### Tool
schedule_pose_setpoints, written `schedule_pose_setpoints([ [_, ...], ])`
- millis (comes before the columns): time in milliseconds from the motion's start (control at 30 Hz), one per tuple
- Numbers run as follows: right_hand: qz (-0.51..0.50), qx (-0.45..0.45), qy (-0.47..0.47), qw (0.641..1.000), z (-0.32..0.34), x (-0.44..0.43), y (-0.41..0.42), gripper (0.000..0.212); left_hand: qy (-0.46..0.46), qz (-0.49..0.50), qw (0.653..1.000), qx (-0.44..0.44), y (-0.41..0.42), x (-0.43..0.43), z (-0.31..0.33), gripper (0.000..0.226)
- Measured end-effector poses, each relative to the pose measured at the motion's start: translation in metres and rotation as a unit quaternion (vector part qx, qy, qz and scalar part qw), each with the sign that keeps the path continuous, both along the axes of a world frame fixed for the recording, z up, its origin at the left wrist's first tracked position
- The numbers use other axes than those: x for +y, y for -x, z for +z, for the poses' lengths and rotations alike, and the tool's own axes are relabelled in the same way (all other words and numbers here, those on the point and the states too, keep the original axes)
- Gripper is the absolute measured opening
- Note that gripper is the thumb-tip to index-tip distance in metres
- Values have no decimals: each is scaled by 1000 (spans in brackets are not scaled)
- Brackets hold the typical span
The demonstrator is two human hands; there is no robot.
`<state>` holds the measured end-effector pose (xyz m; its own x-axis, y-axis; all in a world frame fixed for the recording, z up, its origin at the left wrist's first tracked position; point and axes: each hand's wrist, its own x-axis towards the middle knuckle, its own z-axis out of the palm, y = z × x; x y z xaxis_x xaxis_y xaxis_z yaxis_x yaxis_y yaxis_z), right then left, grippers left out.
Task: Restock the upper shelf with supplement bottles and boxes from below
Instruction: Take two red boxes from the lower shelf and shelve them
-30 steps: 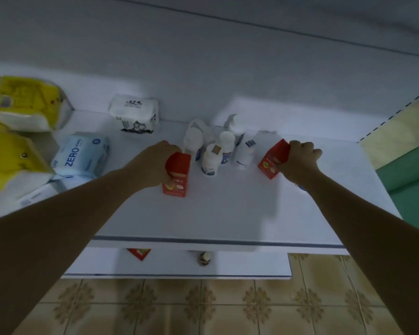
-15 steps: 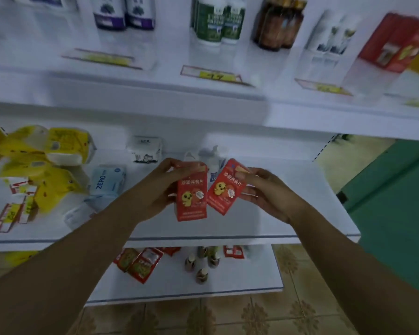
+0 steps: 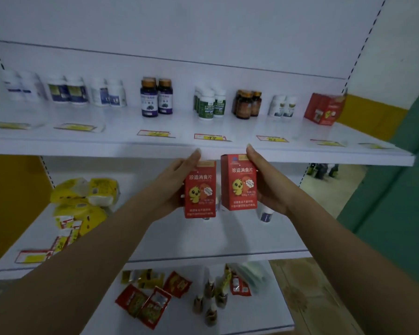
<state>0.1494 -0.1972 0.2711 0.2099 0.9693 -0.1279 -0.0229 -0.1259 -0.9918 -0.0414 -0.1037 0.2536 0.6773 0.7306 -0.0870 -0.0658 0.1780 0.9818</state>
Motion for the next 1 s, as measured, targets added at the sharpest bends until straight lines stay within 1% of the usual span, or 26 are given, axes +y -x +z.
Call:
schedule_pose_setpoints([
  [100,-21,-11,-6,1000,17,-17,2,71,-13,-18,1000,-16,-2,-6,18,103],
  [167,-41,-24,-6,999,26,-28,-2,63,-20,-32,999,-21,-10,-8,30,98],
  [233,-63,-44,-6,997,35,-40,-10,52,-26,-49,998,-38,-23,-11,42,84],
  [367,-113,-67,-10,991,58,-63,-43,50,-27,-77,995,-52,-67,-21,62,81],
  [400,-126,-72,-16,989,64,-69,-54,48,-27,-84,994,-61,-80,-24,67,83],
  [433,-138,-77,-25,987,70,-74,-66,47,-30,-94,993,-65,-93,-27,72,91],
  [500,-161,-88,-49,982,80,-85,-92,46,-36,-118,990,-71,-123,-30,84,115],
  [533,-170,-93,-62,979,85,-91,-107,46,-35,-133,987,-77,-138,-31,89,122],
  [567,-177,-97,-72,977,89,-96,-122,46,-35,-148,985,-82,-155,-32,94,124],
  [633,-181,-109,-79,974,95,-106,-157,49,-45,-174,980,-82,-189,-38,104,115],
  [733,-172,-124,-82,974,106,-118,-209,48,-73,-182,978,-78,-243,-49,116,75],
  [767,-169,-128,-85,973,110,-120,-227,46,-79,-176,978,-77,-261,-53,120,67],
  [800,-166,-134,-88,973,115,-122,-244,46,-84,-168,979,-78,-280,-56,124,66],
  [867,-162,-144,-93,972,122,-124,-278,53,-87,-142,983,-82,-315,-62,132,67],
  [933,-160,-151,-96,971,127,-121,-310,64,-92,-113,985,-88,-347,-65,139,51],
  [1000,-155,-163,-101,969,131,-115,-339,69,-95,-94,987,-91,-375,-63,142,39],
])
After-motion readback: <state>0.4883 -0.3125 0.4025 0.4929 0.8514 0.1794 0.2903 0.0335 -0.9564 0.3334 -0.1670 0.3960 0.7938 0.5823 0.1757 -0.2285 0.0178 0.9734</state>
